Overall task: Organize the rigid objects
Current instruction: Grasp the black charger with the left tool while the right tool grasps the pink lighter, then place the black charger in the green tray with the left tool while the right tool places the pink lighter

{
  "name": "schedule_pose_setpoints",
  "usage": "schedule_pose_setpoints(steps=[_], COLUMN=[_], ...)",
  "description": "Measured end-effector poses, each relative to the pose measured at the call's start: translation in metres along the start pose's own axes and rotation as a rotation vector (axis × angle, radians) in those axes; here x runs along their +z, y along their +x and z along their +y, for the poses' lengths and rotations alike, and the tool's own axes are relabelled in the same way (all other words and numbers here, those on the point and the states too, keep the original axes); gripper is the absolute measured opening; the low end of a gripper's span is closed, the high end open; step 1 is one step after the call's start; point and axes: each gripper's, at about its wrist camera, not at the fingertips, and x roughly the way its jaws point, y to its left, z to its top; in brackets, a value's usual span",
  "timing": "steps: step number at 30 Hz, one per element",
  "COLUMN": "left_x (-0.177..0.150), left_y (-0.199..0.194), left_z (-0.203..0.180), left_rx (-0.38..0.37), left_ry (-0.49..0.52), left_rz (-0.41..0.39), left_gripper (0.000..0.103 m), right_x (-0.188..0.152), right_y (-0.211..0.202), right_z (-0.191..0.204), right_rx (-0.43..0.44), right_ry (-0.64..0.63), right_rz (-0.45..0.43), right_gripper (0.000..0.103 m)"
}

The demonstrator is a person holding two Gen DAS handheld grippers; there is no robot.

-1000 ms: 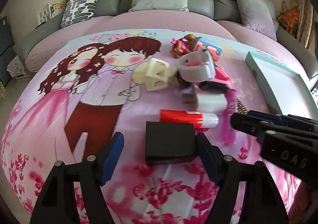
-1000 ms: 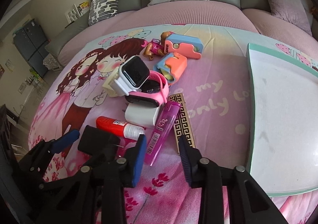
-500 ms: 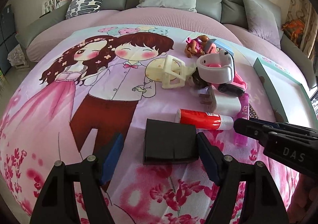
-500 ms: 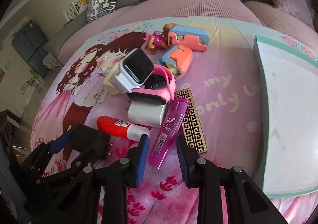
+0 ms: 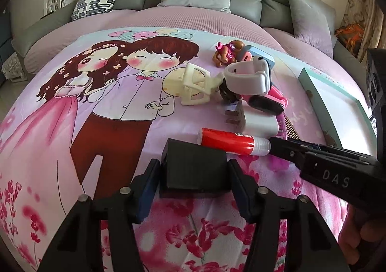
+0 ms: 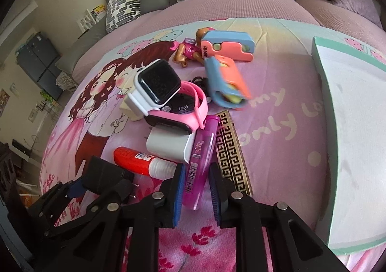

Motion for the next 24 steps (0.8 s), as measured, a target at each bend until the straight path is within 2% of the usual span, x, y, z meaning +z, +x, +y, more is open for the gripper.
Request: schedule_pose_setpoints(steps=[3,9,16,24], left_x=[0.001,0.004,0.014,0.039], left_y=[0.0,-0.006,-0.03,-0.059], left_z=[-0.001,-0.003,-0.014,-0.035], left_rx=[0.009,0.013,0.022,0.026], left_ry=[-0.002,-0.028,-0.008,0.025], left_rz=[0.003,0.0,-0.042,-0.099], left_gripper=[0.058,0.058,0.058,0.058], right_x=[-0.002,-0.004,-0.003,0.003], right_y=[0.0,-0.01,-0.034,-0.064], right_z=[0.002,-0.01,-0.021,-0.032], right_rx=[0.001,0.039,0.095,0.145], right_ry=[-0.014,0.057,0.098,0.14], right_rz=[-0.014,-0.034,-0.082,-0.156], right_gripper=[0.02,0.014,0.013,0.012])
